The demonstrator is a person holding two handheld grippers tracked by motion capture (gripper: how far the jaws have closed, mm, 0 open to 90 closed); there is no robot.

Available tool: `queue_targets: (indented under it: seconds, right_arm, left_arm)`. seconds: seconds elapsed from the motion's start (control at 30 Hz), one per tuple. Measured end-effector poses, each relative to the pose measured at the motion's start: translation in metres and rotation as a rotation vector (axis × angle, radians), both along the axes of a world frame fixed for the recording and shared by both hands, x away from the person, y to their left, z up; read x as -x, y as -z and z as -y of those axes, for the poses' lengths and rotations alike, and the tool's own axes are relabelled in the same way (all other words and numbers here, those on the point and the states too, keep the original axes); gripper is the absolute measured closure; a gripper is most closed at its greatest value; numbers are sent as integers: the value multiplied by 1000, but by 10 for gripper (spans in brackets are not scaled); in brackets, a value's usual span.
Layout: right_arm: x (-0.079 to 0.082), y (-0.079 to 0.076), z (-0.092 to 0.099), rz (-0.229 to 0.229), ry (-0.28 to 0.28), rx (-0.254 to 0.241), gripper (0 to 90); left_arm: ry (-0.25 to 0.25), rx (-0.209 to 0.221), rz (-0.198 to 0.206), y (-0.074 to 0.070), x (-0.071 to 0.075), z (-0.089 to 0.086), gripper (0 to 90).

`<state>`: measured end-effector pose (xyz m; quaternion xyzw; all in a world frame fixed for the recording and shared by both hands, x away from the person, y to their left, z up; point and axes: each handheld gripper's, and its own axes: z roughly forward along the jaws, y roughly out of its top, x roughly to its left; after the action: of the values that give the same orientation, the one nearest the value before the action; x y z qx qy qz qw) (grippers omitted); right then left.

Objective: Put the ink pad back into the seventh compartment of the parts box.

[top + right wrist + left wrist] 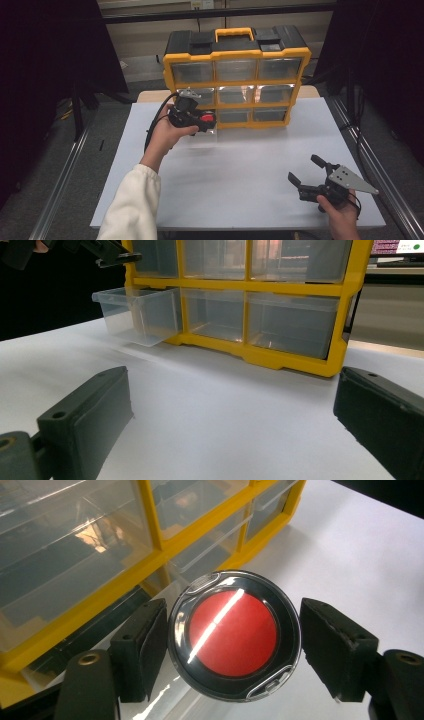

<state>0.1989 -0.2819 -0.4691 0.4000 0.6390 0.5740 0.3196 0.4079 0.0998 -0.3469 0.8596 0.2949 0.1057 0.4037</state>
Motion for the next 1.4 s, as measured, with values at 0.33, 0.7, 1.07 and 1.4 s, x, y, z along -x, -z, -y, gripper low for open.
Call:
queue_targets:
  seconds: [0.33,0.7,1.07,1.4]
  right_arm:
    - [0,0,0,1,1,2,15]
    - [1,0,1,-3,2,5,16]
    - [1,0,0,-1,5,2,16]
    - [0,0,0,-1,3,3,16]
  left_arm:
    - [-22,-9,1,3,-4,-2,293]
    - [-43,-24,3,5,-10,-6,293]
    - [-84,-29,-9,14,-16,-11,293]
    - [-120,-26,-9,20,-20,-12,293]
